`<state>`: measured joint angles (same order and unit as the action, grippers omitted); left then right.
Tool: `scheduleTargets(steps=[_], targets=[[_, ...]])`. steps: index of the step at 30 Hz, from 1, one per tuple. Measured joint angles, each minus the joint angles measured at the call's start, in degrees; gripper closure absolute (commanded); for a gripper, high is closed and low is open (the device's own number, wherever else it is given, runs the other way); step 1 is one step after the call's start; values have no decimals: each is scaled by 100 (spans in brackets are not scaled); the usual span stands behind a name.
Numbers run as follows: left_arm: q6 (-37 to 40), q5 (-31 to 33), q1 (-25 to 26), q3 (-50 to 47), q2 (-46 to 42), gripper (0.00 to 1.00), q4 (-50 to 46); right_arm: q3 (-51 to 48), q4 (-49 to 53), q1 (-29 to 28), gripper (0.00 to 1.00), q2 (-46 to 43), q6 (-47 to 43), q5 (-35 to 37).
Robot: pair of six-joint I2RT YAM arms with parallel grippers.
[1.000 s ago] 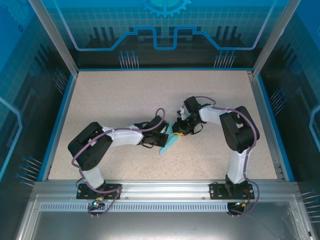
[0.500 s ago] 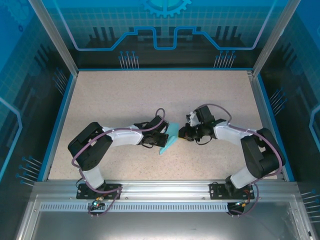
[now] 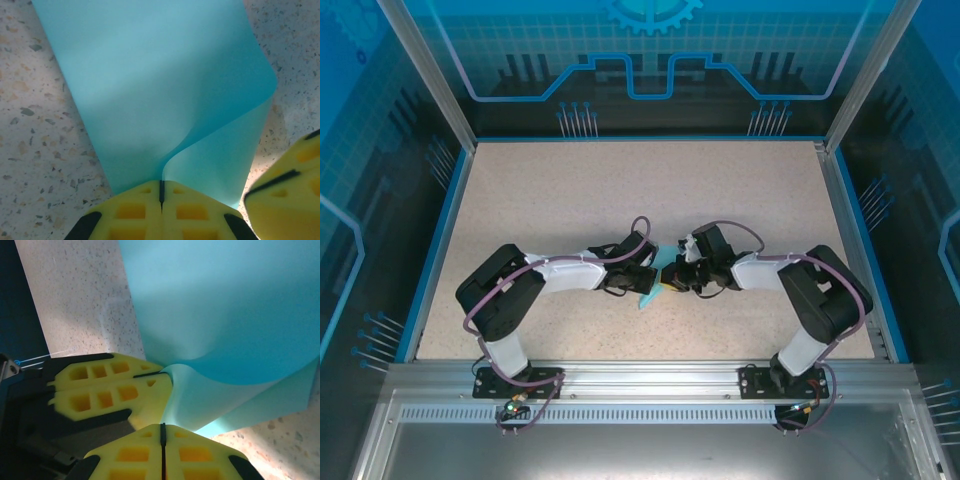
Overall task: Fold a paper plane with a square sheet of paper (pick it up from the middle)
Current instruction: Third fold the triangle at the center of the table.
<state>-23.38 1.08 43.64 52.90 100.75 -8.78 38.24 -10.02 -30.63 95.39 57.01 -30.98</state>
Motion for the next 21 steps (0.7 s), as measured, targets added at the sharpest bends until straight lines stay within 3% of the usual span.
scheduleTargets(steps=[21], targets=[[105, 11, -4, 11, 4, 100, -11, 0, -70, 2, 92, 352, -44, 52]])
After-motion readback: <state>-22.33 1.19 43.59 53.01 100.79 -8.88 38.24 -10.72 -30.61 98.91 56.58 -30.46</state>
